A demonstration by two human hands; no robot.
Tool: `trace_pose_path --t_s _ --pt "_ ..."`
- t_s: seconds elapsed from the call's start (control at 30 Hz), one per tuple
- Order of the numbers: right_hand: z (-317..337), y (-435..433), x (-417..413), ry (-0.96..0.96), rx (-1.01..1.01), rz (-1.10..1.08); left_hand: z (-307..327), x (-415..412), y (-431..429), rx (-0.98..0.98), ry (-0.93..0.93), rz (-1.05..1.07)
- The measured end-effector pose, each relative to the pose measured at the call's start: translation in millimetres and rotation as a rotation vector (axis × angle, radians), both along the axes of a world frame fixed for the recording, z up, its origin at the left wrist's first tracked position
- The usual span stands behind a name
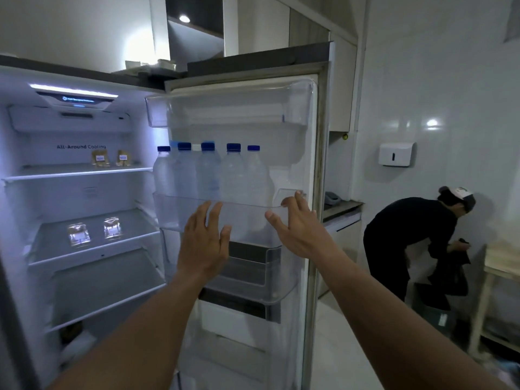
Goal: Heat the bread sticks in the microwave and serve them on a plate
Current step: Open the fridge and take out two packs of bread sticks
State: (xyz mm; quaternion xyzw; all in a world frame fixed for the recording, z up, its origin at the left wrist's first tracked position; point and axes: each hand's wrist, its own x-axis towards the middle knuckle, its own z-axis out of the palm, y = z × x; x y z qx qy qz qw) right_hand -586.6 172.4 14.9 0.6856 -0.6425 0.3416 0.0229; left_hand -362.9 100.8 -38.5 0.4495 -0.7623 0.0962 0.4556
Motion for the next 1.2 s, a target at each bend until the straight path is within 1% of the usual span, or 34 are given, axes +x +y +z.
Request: trace_pose_path --t_s 0.07,0.2,0.3,0.37,0.43,0.57,0.7,0.87,1.0,1.2 --pt "0.3 -8.7 -9.6 0.014 -0.011 -0.018 1.4 -6.7 -11.8 0.015 -0.025 0.051" --pt "-5.8 -26.2 -20.1 0.044 -0.053 -0.074 3.2 -18.7 -39.7 0.088 -0.133 0.137" --pt "-8.5 -33.9 -18.0 0.17 -0.129 -0.092 4.8 -30.4 -57.1 0.087 -0.175 0.16" --pt "-6.5 -40.1 -14.5 0.262 -0.123 -0.125 6.6 -39.5 -64.3 0.069 -0.168 0.164" --pt "-4.9 -45.5 -12.2 0.291 -0.082 -0.171 6.4 -44.4 -70.1 0.042 -0.179 0.17" --pt "-5.3 -55.3 -22.2 0.261 -0.049 -0.22 4.3 -48.6 -83.8 -0.045 -0.198 0.144" --pt "-5.3 -66.8 -32.3 0.19 -0.03 -0.256 4.2 -57.5 -92.1 -0.037 -0.202 0.096" --pt "-10.0 -89.3 -45.1 0.122 -0.043 -0.257 4.1 -66.5 -105.5 -0.056 -0.228 0.132" --pt "-9.2 -101.1 -57.0 0.099 -0.028 -0.215 3.7 -76.9 -111.8 -0.069 -0.259 0.172" --pt "-9.3 -118.7 -80.2 0.075 0.006 -0.143 3.4 -96.3 -114.7 -0.065 -0.245 0.225"
